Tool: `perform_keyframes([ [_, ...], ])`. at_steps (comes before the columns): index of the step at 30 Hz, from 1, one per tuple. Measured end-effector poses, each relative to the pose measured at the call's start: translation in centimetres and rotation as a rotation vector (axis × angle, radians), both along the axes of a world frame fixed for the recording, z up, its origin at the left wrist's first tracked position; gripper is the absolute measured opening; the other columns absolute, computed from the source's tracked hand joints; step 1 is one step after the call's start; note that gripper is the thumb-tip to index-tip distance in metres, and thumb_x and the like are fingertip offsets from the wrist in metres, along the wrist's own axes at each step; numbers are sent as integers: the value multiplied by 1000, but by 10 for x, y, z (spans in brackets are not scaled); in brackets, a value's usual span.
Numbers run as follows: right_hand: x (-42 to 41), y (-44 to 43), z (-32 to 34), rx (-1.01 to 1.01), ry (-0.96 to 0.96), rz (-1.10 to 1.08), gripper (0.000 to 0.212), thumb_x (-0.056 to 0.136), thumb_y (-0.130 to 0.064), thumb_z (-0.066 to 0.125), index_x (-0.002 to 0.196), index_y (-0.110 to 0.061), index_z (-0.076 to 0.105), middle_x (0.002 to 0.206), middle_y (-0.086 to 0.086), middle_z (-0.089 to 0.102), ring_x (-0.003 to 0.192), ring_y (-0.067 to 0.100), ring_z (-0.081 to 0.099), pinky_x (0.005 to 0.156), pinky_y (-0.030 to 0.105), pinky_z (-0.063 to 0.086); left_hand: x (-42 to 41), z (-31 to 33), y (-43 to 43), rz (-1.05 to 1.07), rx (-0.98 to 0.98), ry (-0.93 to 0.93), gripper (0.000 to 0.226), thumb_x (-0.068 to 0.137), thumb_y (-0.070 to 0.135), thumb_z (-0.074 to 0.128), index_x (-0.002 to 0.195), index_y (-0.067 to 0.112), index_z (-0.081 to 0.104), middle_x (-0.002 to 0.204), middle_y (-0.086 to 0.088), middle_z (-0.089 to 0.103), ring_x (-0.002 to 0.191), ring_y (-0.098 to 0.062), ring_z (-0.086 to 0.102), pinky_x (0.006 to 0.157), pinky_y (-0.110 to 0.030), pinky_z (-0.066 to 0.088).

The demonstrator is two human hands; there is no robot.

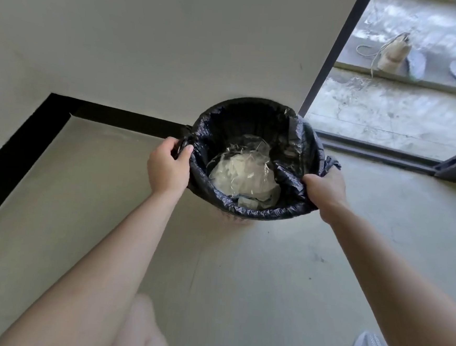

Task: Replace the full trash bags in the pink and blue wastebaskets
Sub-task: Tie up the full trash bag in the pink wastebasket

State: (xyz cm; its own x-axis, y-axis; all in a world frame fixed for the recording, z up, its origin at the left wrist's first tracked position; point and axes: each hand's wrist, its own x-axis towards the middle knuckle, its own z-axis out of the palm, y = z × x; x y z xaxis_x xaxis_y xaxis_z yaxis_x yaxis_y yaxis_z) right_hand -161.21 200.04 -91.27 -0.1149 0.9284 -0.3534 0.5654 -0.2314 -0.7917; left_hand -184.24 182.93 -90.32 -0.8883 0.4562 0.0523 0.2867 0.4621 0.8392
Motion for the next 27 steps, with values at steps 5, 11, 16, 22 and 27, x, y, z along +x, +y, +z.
perform_keyframes([
  [5,-2,-18,7,-4,-183,84,21,78,-12,51,99,-12,52,96,10,58,82,25,56,58,31,44,27,28,19,-229,-241,274,10,89,25,69,91,16,70,87,0,59,85,-27,60,68,-35,45],
  [11,-8,-37,4,57,-266,108,21,85,-17,52,102,-9,46,96,11,58,88,32,56,71,44,54,91,51,33,-719,44,274,13,86,17,72,97,11,74,87,-4,63,81,-21,62,77,-38,51],
  [16,11,-30,18,105,-334,96,55,94,-57,52,120,-9,47,122,17,58,112,36,56,93,45,47,81,91,37,-322,243,301,16,88,23,65,103,22,71,95,3,58,81,-1,54,77,-7,40],
  [22,16,-5,90,670,-9,-71,24,103,-32,46,102,-14,61,98,2,54,87,20,51,74,25,31,36,146,34,-79,272,246,10,91,19,57,84,18,64,82,-8,57,89,-27,54,74,-25,40],
  [27,-2,1,169,694,262,54,13,97,-31,53,89,-26,62,80,-11,61,72,3,54,70,24,43,9,188,29,-67,136,346,19,89,23,53,92,13,69,86,-12,66,86,-31,58,75,-40,49],
])
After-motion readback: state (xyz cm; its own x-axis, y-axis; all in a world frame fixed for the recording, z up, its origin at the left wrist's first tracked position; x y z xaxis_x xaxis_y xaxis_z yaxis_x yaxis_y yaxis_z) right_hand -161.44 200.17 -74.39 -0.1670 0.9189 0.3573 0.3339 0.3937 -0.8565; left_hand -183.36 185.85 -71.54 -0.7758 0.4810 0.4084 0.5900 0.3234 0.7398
